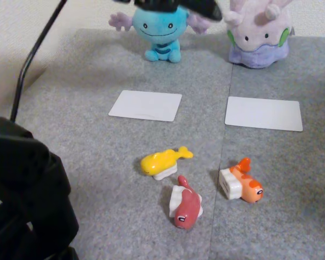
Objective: Wooper wants to eat egg sudhi, and Goomy wants to eat shrimp sushi
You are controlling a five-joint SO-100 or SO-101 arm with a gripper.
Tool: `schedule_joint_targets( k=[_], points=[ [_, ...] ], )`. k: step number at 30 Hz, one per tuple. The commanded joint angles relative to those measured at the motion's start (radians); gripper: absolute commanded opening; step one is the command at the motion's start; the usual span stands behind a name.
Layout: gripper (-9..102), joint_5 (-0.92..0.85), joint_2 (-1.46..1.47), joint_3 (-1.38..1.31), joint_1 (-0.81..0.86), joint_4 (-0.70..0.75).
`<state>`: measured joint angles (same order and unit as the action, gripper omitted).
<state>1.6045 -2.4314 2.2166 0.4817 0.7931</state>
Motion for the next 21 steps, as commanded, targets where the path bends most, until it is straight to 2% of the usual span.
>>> schedule_joint_targets(
  k=[1,9,15,21],
  points=[
    [26,0.005,-0.031,-0.006,-0.021,-0.014],
    [26,0.000,-0.046,-0.009,-0.029,0.017],
    [26,-0.178,-0.055,-0.023,-0.120,0.279],
    [26,-0.282,-0.084,-0.023,-0.147,0.426]
  ],
)
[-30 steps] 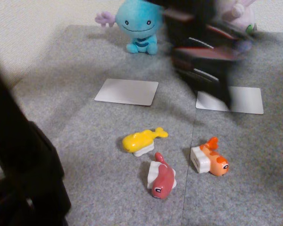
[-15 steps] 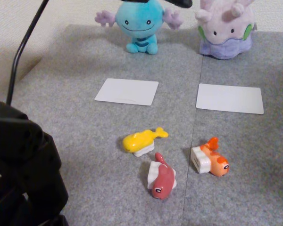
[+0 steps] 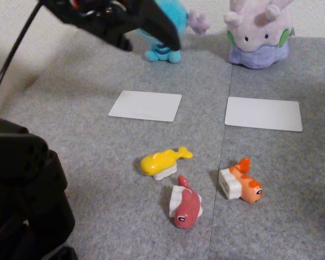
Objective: Wooper wants to eat egg sudhi, and Goomy wants to eat shrimp sushi
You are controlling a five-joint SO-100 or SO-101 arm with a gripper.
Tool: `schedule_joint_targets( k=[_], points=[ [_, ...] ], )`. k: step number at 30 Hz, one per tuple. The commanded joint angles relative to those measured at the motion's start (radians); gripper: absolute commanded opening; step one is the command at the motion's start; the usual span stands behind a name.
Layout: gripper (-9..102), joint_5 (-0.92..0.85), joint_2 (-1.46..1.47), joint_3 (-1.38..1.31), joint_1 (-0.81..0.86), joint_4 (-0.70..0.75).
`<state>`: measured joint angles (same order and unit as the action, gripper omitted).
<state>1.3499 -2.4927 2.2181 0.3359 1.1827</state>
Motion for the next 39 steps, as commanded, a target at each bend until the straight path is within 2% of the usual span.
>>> schedule_joint_targets(
  k=[1,8,17,27,39],
  points=[
    [26,-0.043,-0.021,-0.025,0.005,0.063],
    [26,-0.074,-0.006,-0.017,0.014,0.219],
    [26,-0.063,0.077,-0.011,0.161,0.192],
    [25,-0.064,0.495,-0.011,0.169,0.054],
    [25,-0.021,0.732,-0.009,0.176,-0.101]
  ],
)
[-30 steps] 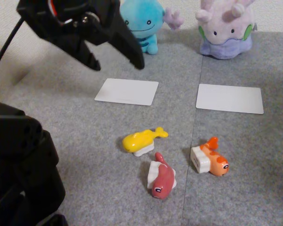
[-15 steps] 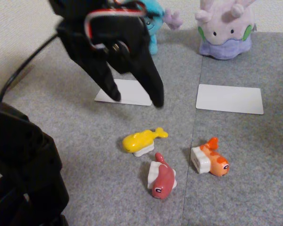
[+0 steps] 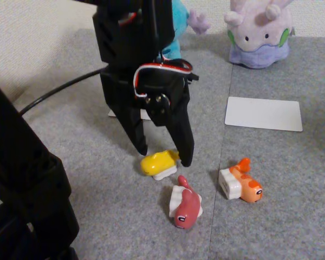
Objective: Wooper wants to eat egg sudhi, and Goomy wants to eat shrimp sushi
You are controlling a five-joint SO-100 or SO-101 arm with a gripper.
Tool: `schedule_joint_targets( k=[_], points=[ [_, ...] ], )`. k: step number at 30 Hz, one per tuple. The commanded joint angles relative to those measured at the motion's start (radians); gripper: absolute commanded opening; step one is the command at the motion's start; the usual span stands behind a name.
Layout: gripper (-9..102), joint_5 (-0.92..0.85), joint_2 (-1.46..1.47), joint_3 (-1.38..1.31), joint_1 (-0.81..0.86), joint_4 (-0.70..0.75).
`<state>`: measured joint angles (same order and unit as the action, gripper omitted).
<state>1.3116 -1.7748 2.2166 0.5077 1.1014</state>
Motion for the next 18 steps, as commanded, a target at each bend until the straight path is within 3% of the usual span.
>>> schedule_joint_targets(
  k=[1,9,14,18],
  points=[
    [25,0.025,0.031,-0.008,0.005,-0.035],
    [25,0.052,0.158,-0.008,0.005,-0.126],
    [11,0.052,0.167,-0.008,0.005,-0.129],
    [7,0.054,0.167,-0.008,0.005,-0.129]
  ],
)
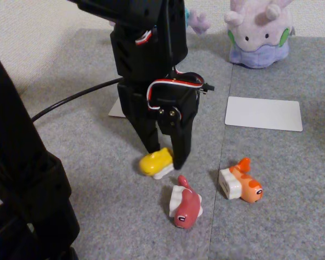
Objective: Wooper wants to eat egg sudhi, and Goomy wants to eat shrimp sushi
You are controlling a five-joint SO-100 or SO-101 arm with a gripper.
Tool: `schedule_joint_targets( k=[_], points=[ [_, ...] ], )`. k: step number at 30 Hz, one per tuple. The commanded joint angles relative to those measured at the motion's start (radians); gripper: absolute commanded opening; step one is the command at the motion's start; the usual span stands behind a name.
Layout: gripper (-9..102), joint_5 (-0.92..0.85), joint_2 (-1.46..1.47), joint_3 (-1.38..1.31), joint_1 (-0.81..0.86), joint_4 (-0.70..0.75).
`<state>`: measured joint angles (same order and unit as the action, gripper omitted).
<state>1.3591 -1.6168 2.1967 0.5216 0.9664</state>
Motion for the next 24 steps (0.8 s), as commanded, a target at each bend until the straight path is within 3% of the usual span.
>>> schedule_joint_targets(
  k=[1,9,24],
  points=[
    [7,0.006,0.009,0.012,-0.009,0.006],
    [1,0.006,0.009,0.012,-0.011,0.018],
    [0,0.003,0.008,-0.002,-0.021,0.029]
  ],
)
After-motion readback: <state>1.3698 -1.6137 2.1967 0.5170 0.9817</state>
